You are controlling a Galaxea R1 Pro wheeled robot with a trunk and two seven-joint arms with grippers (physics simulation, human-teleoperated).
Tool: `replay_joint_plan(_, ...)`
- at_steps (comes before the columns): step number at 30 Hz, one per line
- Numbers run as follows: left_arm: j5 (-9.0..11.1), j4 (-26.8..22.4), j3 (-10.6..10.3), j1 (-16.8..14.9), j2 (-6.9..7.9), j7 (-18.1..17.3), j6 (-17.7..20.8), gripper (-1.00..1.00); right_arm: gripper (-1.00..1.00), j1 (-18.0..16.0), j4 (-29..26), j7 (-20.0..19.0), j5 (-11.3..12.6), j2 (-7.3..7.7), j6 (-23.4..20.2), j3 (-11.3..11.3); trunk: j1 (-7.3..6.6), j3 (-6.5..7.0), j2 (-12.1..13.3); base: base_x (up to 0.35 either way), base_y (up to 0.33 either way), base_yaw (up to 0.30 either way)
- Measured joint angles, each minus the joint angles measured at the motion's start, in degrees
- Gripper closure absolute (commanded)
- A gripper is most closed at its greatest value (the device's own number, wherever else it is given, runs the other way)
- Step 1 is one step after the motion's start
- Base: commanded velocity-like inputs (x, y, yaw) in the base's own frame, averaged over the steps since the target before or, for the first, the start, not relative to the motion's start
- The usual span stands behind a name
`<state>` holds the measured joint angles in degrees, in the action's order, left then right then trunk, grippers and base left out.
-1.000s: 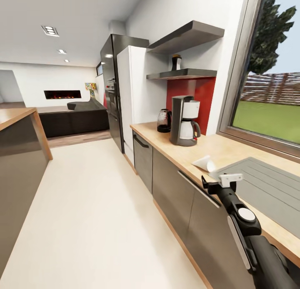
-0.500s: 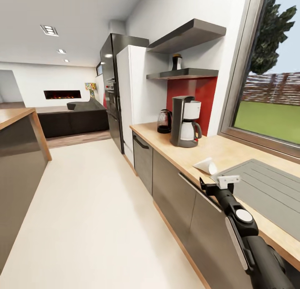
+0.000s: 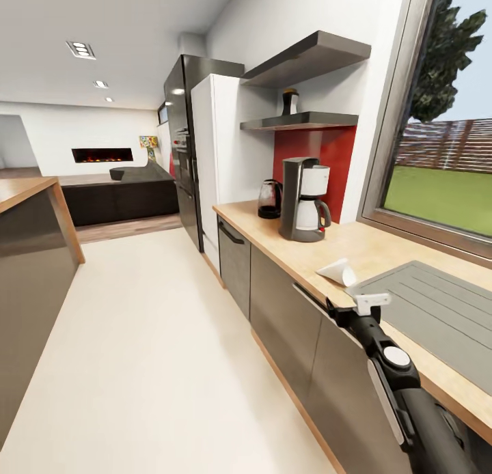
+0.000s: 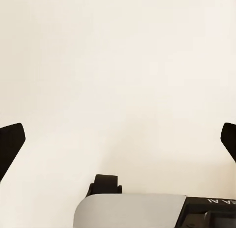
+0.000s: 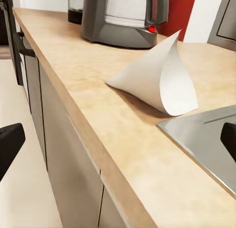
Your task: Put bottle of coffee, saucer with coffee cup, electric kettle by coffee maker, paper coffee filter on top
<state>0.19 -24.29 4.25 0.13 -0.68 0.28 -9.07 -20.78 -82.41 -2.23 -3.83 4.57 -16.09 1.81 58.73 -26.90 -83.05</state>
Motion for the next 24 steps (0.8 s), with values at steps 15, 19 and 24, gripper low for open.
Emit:
replay_joint_plan(15,0.21,-0.07,0.52,0.03,0.85,-0.04,0.00,-1.00,-1.00,-0.03,0.11,0.02,0.02,0.00,-1.40,-0.09,0.00,0.00,0.00,0.043,-0.026,0.000)
replay_joint_plan(19,0.21,-0.07,0.52,0.03,0.87,-0.04,0.00,-1.00,-1.00,-0.03,0.13,0.01,0.02,0.00,-1.42,-0.11,-0.01,0.00,0.00,0.096,-0.033,0.000)
replay_joint_plan(24,0.21,-0.07,0.54,0.04,0.87,-0.04,0.00,-1.00,-1.00,-0.03,0.14,0.01,0.02,0.00,-1.42,-0.15,-0.01,0.00,0.00,0.131,-0.051,0.000)
